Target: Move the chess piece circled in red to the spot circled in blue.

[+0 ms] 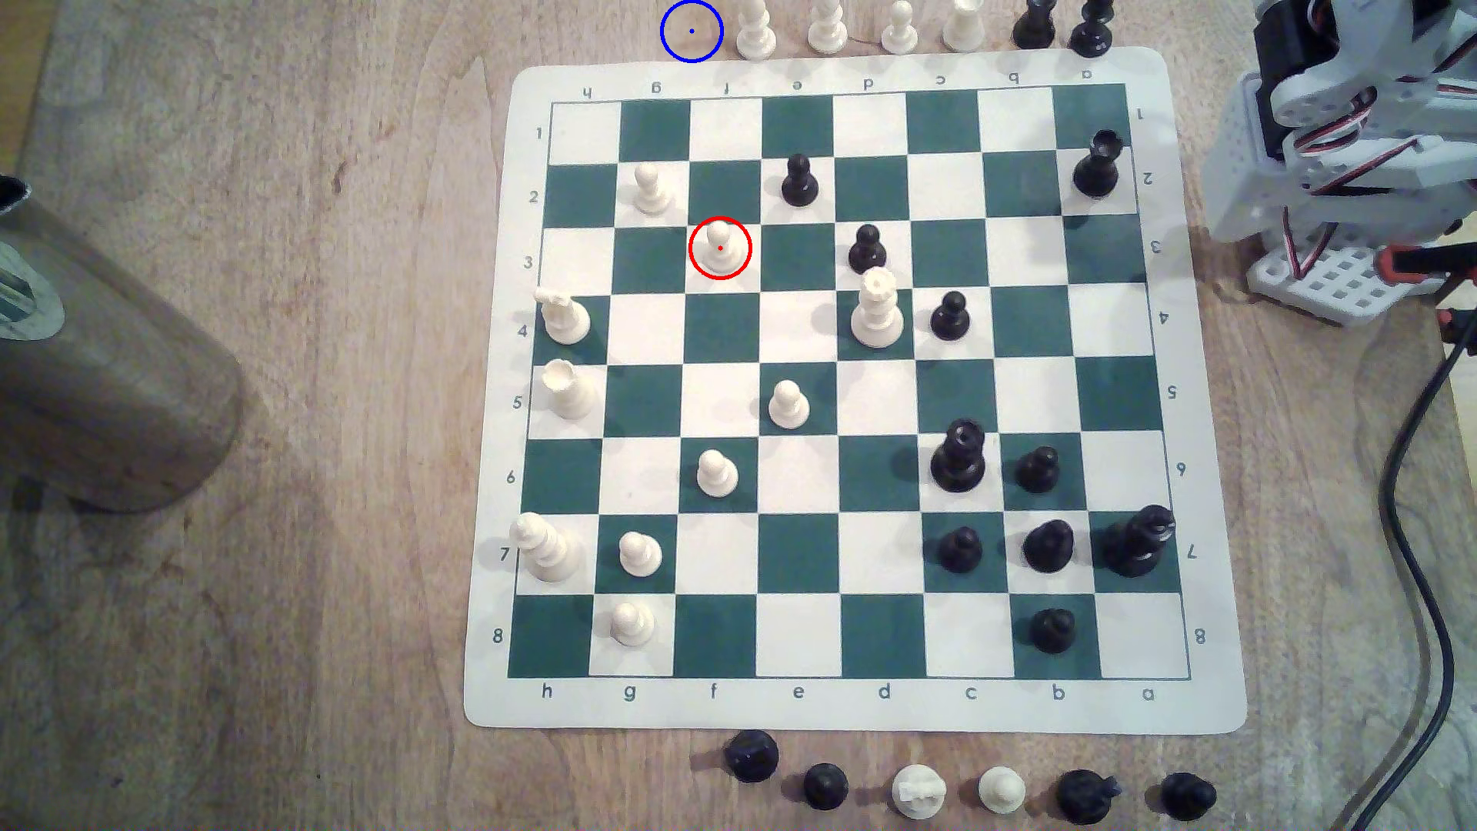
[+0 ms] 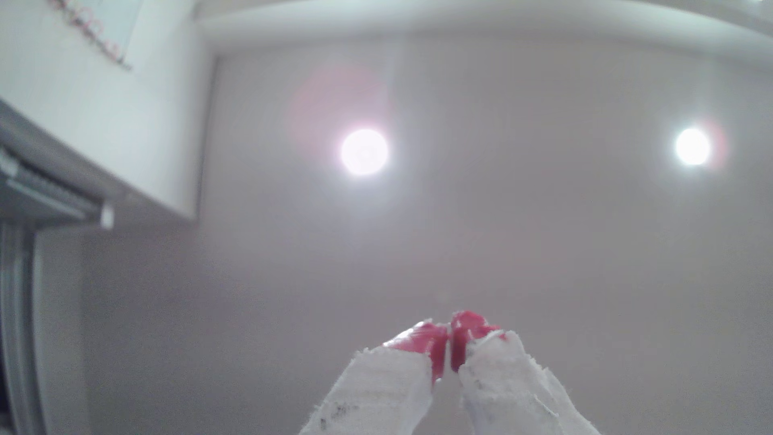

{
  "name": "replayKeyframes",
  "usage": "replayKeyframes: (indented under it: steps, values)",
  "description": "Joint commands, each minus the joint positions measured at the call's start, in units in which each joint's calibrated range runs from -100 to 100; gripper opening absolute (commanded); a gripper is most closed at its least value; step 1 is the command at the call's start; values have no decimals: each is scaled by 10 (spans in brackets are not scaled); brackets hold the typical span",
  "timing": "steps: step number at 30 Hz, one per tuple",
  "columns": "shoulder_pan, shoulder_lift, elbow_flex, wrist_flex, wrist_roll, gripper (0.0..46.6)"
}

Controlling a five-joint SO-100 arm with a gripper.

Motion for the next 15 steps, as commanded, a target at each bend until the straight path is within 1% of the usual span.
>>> replayKeyframes:
  steps: [1,3,4,6,7,8,9,12,13,15]
  values:
    - [21,2,12,17,-2,2]
    - [18,2,7,82,-2,2]
    - [8,2,-11,165,-2,2]
    - [6,2,-50,268,-2,2]
    - [6,2,-79,335,-2,2]
    - [9,2,-136,463,-2,2]
    - [9,2,-174,556,-2,2]
    - [14,2,-248,751,-4,2]
    - [20,2,-283,864,-5,2]
    - [26,2,-309,950,-5,2]
